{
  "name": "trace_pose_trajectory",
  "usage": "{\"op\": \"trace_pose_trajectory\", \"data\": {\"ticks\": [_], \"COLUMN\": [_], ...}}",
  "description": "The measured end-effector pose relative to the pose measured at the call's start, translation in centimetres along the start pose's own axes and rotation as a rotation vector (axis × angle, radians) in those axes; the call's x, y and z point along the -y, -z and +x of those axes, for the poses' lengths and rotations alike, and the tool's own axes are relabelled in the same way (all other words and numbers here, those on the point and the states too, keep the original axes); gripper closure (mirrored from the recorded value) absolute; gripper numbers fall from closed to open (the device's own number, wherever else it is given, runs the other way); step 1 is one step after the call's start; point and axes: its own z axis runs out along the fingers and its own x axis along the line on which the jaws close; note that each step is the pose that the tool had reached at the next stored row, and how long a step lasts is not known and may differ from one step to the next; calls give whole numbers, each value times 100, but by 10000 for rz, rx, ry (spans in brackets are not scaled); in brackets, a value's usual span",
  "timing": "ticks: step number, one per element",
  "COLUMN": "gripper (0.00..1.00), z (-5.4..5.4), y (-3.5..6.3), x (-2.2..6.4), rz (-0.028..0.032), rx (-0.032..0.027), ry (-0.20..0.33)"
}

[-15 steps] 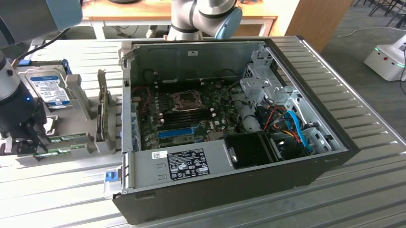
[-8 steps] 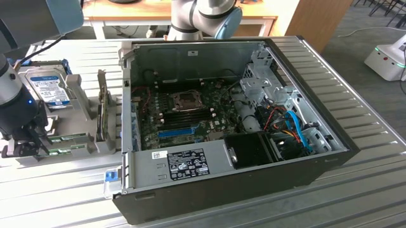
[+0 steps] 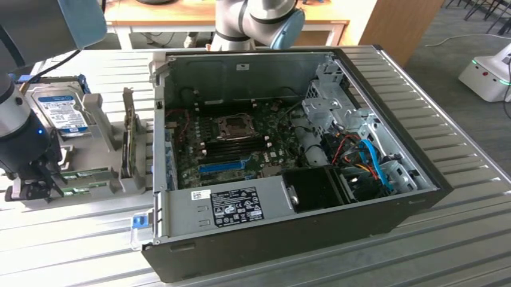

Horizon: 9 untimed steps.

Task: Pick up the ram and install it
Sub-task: 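Pick up the ram and move it above insertion slot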

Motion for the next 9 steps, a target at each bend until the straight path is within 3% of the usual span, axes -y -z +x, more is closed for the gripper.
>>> {"op": "trace_pose_trajectory", "data": {"ticks": [9], "gripper": [70], "z": [-20], "y": [-3], "x": [-1], "rz": [1], "rx": [1], "ry": [1]}}
